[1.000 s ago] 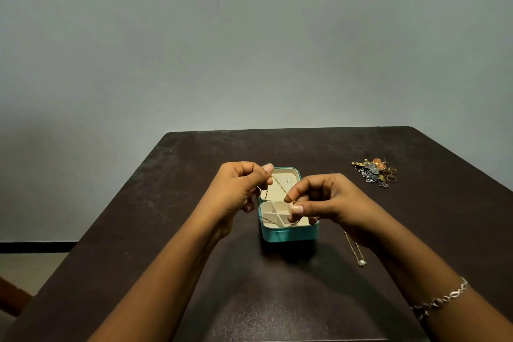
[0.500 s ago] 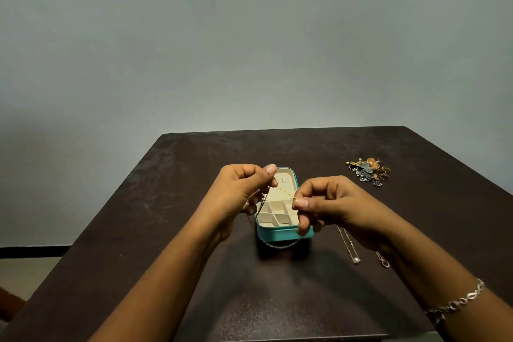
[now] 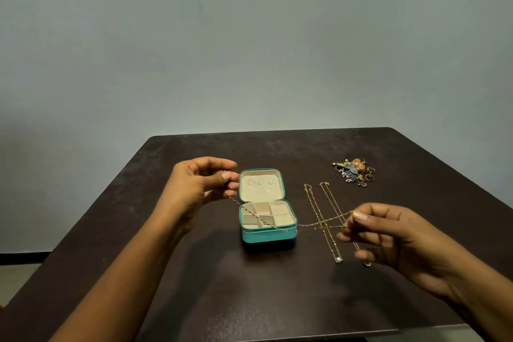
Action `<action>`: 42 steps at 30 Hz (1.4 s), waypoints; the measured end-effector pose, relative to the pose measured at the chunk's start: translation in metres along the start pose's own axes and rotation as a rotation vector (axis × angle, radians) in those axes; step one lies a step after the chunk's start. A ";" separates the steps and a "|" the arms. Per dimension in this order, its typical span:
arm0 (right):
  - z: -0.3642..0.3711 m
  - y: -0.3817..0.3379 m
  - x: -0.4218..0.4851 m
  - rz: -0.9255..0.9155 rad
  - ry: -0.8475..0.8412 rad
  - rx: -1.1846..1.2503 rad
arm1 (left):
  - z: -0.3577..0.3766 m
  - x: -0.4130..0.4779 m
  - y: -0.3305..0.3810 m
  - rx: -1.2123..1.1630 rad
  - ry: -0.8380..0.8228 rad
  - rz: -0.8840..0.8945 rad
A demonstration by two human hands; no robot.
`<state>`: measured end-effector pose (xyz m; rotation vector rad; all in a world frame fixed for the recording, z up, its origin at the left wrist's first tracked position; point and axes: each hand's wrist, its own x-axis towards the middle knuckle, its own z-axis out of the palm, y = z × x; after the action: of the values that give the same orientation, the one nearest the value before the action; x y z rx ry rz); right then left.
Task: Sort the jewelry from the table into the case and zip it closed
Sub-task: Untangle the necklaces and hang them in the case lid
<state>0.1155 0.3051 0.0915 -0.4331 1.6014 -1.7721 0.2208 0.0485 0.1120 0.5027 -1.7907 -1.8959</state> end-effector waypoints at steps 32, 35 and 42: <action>-0.073 0.080 0.011 -0.208 0.500 -0.759 | 0.199 0.164 -0.045 0.600 -0.309 0.100; -0.074 0.082 0.013 -0.167 0.492 -0.931 | 0.212 0.173 -0.063 0.648 -0.327 0.080; -0.071 0.082 0.019 -0.190 0.438 -1.232 | 0.227 0.180 -0.099 0.744 -0.327 0.071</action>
<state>0.0775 0.3450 -0.0036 -0.7803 2.9509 -0.7922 -0.0643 0.1338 0.0415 0.3689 -2.6896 -1.2605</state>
